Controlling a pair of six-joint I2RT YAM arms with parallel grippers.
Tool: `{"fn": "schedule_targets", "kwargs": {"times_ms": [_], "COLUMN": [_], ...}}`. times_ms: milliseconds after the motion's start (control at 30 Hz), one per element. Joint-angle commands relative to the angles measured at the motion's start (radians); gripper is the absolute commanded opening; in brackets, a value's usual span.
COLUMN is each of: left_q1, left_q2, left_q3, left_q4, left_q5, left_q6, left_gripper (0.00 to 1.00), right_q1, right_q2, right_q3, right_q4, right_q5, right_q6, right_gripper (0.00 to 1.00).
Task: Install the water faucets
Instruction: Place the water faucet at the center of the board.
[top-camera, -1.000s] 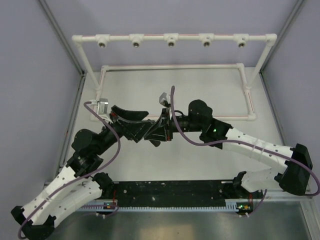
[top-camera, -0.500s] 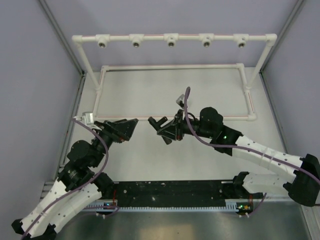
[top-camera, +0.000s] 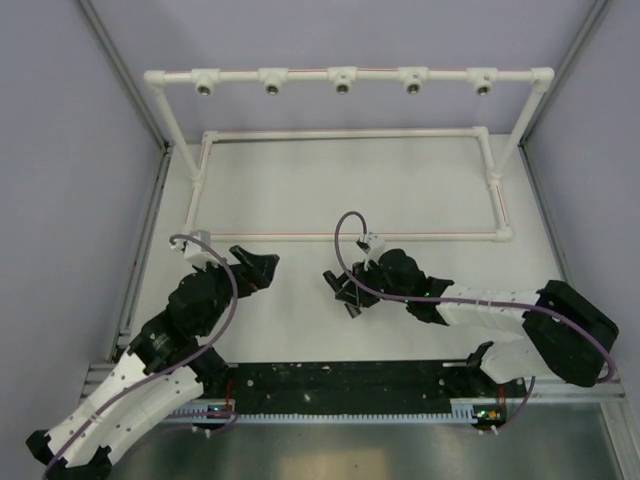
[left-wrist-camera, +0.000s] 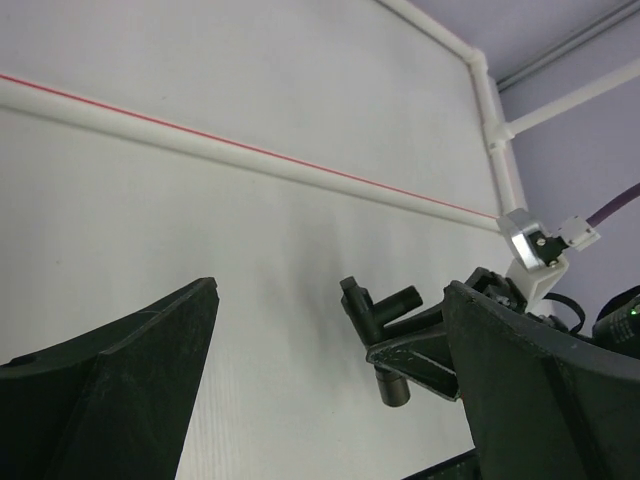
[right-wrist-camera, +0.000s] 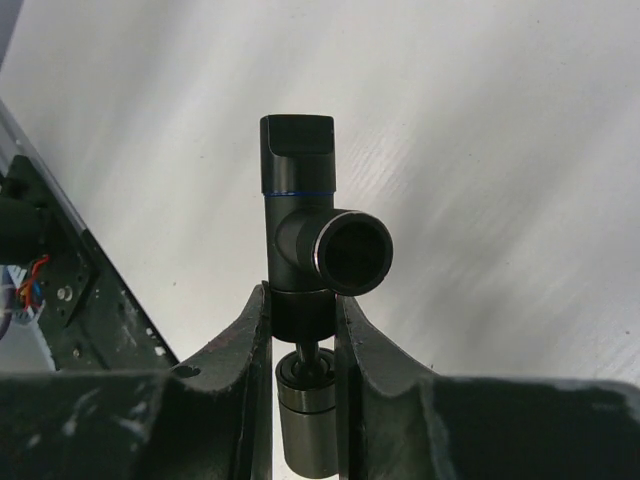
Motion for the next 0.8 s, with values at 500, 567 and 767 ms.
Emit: {"fn": "schedule_targets", "kwargs": {"times_ms": [500, 567, 767], "left_q1": [-0.003, -0.003, -0.003], "left_q2": [0.044, 0.048, 0.056], "left_q3": [-0.083, -0.085, -0.070], "left_q4": [-0.057, -0.060, -0.072], "left_q5": [0.041, 0.036, 0.012], "left_q6": [0.019, 0.016, 0.045], "left_gripper": [0.99, 0.99, 0.99], "right_q1": [-0.004, -0.004, -0.002], "right_q2": [0.269, 0.264, 0.212], "right_q3": [0.108, 0.115, 0.134], "right_q4": [0.096, 0.062, -0.081], "right_q5": [0.081, 0.102, 0.259], "right_q6": [-0.007, -0.016, -0.031], "right_gripper": [0.27, 0.35, 0.70]}}
